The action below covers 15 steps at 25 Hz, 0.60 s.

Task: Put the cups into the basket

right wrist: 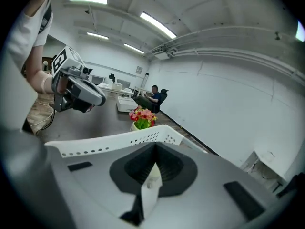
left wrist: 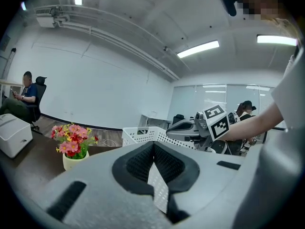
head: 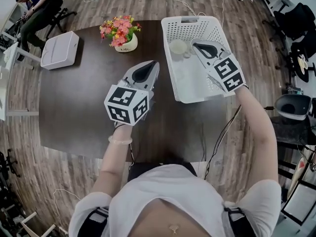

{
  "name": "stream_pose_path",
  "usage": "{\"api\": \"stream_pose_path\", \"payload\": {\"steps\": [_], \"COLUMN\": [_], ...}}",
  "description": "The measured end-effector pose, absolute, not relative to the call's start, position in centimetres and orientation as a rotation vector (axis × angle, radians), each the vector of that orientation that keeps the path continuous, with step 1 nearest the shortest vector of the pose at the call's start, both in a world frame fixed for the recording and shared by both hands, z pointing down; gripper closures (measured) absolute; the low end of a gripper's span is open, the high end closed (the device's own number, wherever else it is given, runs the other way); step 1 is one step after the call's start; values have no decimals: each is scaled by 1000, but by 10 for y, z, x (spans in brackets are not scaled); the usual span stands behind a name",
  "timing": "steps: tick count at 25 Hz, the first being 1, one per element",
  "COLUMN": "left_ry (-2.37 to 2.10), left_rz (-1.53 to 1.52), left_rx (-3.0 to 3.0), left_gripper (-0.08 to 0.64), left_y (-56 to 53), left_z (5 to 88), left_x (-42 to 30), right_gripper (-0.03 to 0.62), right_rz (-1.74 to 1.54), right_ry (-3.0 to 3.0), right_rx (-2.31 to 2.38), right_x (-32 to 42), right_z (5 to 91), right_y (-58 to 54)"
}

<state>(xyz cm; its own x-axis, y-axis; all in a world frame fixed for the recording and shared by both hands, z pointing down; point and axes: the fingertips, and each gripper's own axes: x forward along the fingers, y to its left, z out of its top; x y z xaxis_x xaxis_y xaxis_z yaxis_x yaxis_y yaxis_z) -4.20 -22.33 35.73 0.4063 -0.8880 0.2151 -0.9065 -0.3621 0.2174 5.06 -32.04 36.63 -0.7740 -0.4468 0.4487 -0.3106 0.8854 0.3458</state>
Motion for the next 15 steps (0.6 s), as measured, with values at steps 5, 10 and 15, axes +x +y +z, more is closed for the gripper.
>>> {"api": "stream_pose_path", "payload": {"steps": [5,10,15], "left_ry": [-1542,-1509,-1482], "left_rz": [78,71,79], "left_rx": [2414,2449,2464], "left_gripper": [549,549,549], "left_y": [-206,-188,-170], "left_z": [340,332,330], "left_x": [-32,-21,-13], "right_gripper": [581,581,581], "right_rz": [-337,-360,-341], "right_ry": [-2533,-2509,-2486], "right_rx": [680,750,800], "right_x": [68,88,104], "right_z": [332,323,324], "right_y": [-304,-282,-256]}}
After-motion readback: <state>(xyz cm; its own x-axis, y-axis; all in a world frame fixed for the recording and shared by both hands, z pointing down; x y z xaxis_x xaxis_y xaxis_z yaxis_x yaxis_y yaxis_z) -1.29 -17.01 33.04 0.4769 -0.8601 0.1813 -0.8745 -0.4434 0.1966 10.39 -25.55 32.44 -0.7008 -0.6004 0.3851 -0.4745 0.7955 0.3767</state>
